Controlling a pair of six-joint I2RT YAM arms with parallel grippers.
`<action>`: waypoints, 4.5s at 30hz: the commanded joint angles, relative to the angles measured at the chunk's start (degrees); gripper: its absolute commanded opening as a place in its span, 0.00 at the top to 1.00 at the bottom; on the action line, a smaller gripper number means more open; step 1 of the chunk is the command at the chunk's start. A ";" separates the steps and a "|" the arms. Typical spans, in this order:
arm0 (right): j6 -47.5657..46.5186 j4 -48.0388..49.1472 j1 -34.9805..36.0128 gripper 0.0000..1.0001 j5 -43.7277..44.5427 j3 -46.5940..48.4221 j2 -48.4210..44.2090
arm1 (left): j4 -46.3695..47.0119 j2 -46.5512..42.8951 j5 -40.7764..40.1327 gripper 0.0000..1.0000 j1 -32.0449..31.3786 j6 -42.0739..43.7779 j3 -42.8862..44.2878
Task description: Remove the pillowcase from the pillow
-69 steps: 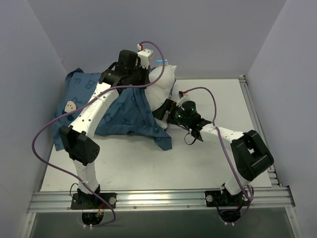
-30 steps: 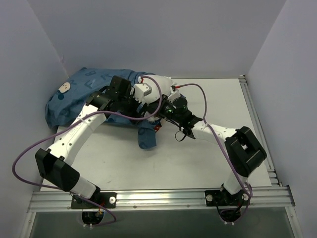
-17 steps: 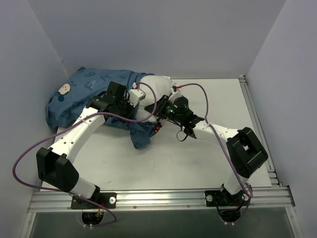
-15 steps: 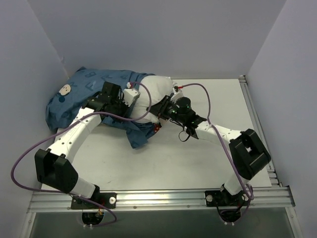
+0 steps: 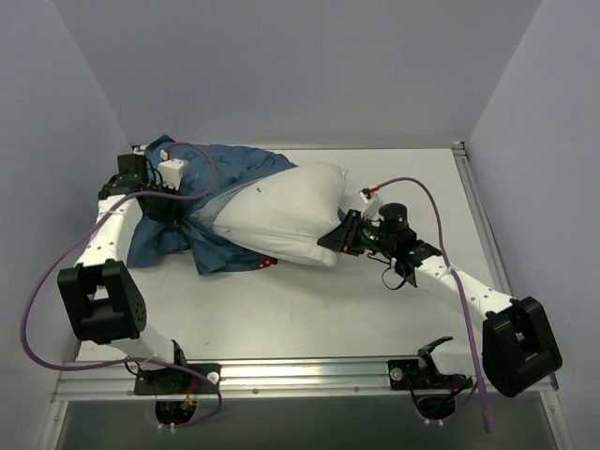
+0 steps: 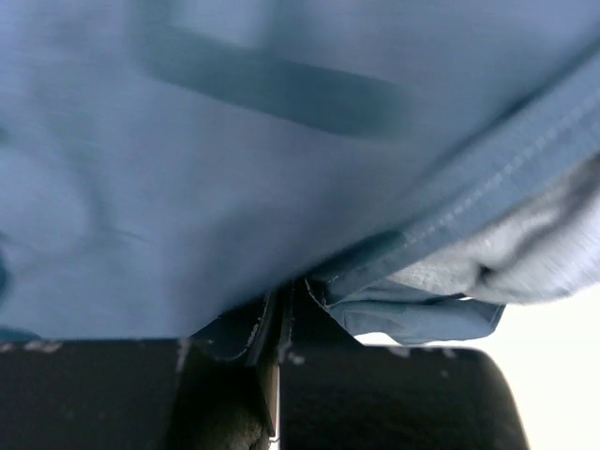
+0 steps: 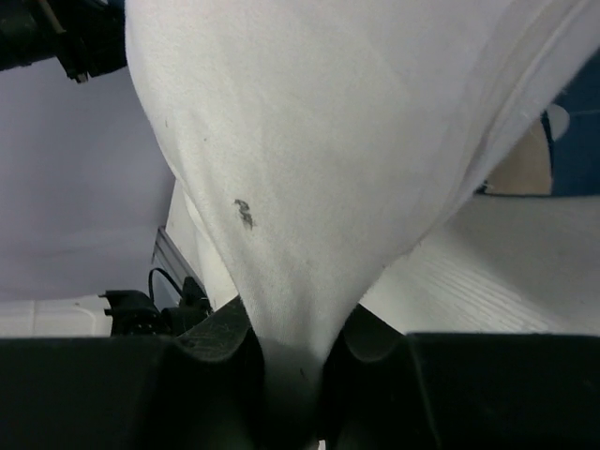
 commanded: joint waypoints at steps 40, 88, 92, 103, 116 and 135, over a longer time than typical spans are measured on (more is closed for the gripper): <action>-16.99 -24.97 18.69 1.00 9.52 -6.48 4.99 | -5.00 28.23 -5.86 0.30 -39.27 -6.10 43.30; -1.26 -21.46 3.75 1.00 14.09 -0.60 -8.89 | -31.36 12.02 9.70 0.06 -8.77 -2.42 49.77; -1.25 -20.67 2.61 1.00 14.27 0.98 -8.81 | -33.39 -0.01 0.68 0.06 -7.80 2.58 31.17; -3.10 -19.17 -1.34 1.00 11.11 2.13 -5.38 | -21.46 -19.93 -11.92 0.15 -4.81 5.67 -9.32; -4.33 -19.18 -12.77 1.00 7.33 -3.49 -9.87 | 0.27 0.79 -15.08 0.60 -18.87 3.39 8.11; -10.66 -19.35 -22.09 1.00 1.17 1.25 -4.33 | 0.35 -14.49 -9.19 0.06 -2.70 11.91 -13.45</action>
